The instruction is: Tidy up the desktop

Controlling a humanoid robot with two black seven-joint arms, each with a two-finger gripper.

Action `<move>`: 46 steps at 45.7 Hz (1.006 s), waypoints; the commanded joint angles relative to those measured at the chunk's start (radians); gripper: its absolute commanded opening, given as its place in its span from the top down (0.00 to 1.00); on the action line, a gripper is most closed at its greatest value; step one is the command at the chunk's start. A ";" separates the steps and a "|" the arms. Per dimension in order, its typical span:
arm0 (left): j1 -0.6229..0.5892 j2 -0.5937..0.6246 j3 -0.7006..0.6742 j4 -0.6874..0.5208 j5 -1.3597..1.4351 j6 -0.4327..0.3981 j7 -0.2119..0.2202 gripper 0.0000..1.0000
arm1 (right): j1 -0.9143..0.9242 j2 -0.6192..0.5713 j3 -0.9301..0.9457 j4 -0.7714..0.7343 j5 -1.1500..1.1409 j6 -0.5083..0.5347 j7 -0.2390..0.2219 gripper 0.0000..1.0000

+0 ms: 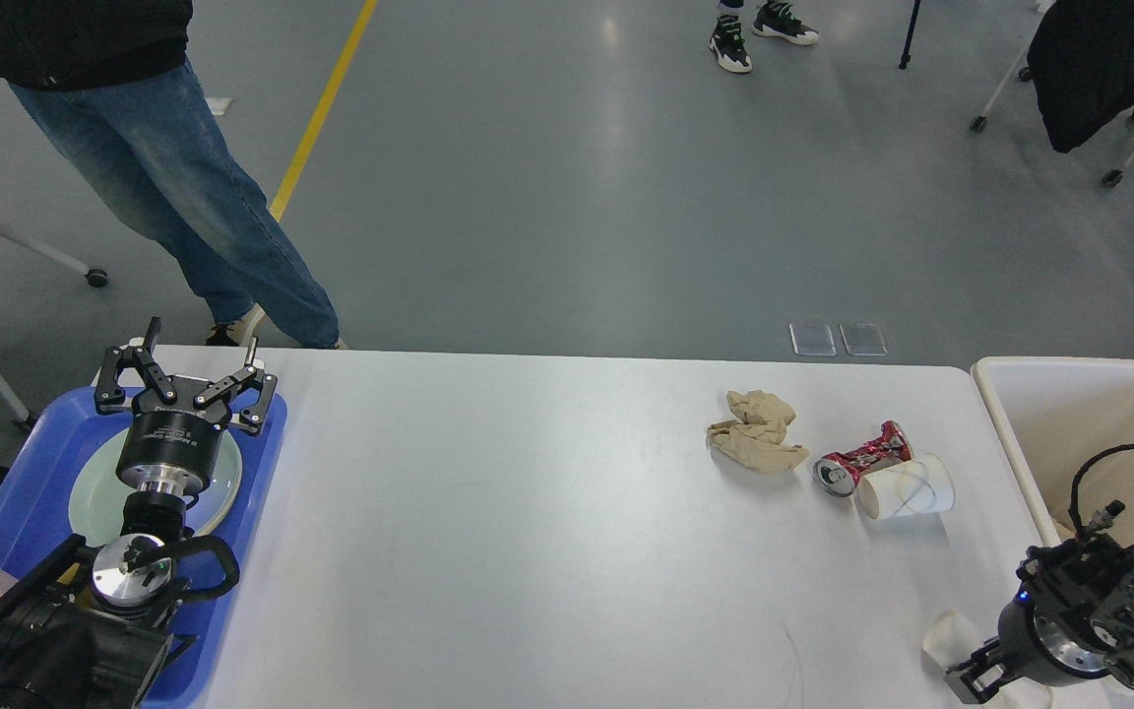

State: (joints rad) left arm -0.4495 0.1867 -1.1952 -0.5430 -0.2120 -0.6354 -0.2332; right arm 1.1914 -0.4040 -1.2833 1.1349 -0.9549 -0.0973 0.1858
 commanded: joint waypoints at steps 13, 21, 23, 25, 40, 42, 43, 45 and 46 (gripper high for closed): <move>0.000 0.000 0.000 0.000 0.000 0.000 0.000 0.04 | 0.088 -0.026 0.021 0.020 0.131 0.106 0.007 1.00; 0.000 0.000 0.000 0.000 0.000 0.000 0.000 0.04 | 0.249 -0.039 0.009 0.115 0.300 0.220 0.012 1.00; 0.000 0.000 0.000 0.000 0.000 -0.001 0.000 0.04 | 0.302 -0.041 0.004 0.147 0.343 0.264 0.012 1.00; 0.000 0.000 0.000 0.000 0.000 -0.001 0.002 0.04 | 0.393 -0.045 0.004 0.189 0.418 0.339 0.014 1.00; 0.000 -0.001 0.000 0.000 0.000 0.000 0.000 0.04 | 0.829 -0.047 -0.040 0.261 0.774 0.755 0.012 1.00; 0.000 -0.001 0.000 0.000 0.000 0.000 0.002 0.04 | 0.884 -0.038 -0.068 0.264 0.820 0.789 0.011 1.00; 0.000 0.000 0.000 0.000 0.000 0.000 0.002 0.04 | 0.914 -0.033 -0.083 0.269 0.837 0.803 0.011 1.00; 0.000 0.000 0.000 0.000 0.000 0.000 0.002 0.04 | 0.971 -0.021 -0.109 0.287 0.861 0.818 0.004 1.00; 0.000 0.000 0.000 0.000 -0.001 0.000 0.002 0.04 | 1.000 -0.013 -0.122 0.298 0.869 0.823 0.003 1.00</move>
State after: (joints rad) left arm -0.4493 0.1871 -1.1949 -0.5431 -0.2117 -0.6352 -0.2316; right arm 2.0486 -0.4439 -1.3421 1.3986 -0.1612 0.6679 0.1969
